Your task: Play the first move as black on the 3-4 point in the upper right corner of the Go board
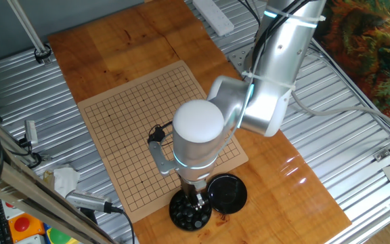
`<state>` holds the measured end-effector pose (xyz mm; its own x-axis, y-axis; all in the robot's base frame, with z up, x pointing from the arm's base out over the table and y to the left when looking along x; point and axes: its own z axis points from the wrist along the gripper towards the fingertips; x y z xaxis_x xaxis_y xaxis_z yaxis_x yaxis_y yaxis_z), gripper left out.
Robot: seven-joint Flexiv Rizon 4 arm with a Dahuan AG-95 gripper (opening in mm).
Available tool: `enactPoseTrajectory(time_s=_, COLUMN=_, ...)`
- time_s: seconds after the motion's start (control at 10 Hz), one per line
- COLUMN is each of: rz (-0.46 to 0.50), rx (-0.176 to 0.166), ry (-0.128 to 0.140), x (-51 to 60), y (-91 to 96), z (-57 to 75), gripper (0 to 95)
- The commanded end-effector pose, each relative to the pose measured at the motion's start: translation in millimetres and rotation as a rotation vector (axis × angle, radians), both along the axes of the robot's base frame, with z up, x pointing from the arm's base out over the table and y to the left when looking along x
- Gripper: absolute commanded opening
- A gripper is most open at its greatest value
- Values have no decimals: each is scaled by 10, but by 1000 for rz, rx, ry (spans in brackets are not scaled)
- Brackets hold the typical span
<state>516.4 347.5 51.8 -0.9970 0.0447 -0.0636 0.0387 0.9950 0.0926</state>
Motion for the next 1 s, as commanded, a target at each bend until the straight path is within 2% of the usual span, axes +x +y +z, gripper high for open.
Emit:
enactPoseTrajectory(time_s=0.1, rz=4, rx=-2, ry=-2, x=-13, y=-11, z=-12, gripper=380)
enactPoseTrajectory(time_s=0.8, rz=-5, rx=-7, ry=0, x=-19, y=-14, z=-33, gripper=380)
enactPoseTrajectory(time_s=0.9, rz=-2, rx=-8, ry=-1, x=-19, y=-14, z=-33, gripper=190)
enactPoseTrajectory(time_s=1.0, rz=-2, rx=-9, ry=0, x=-19, y=-14, z=-33, gripper=190)
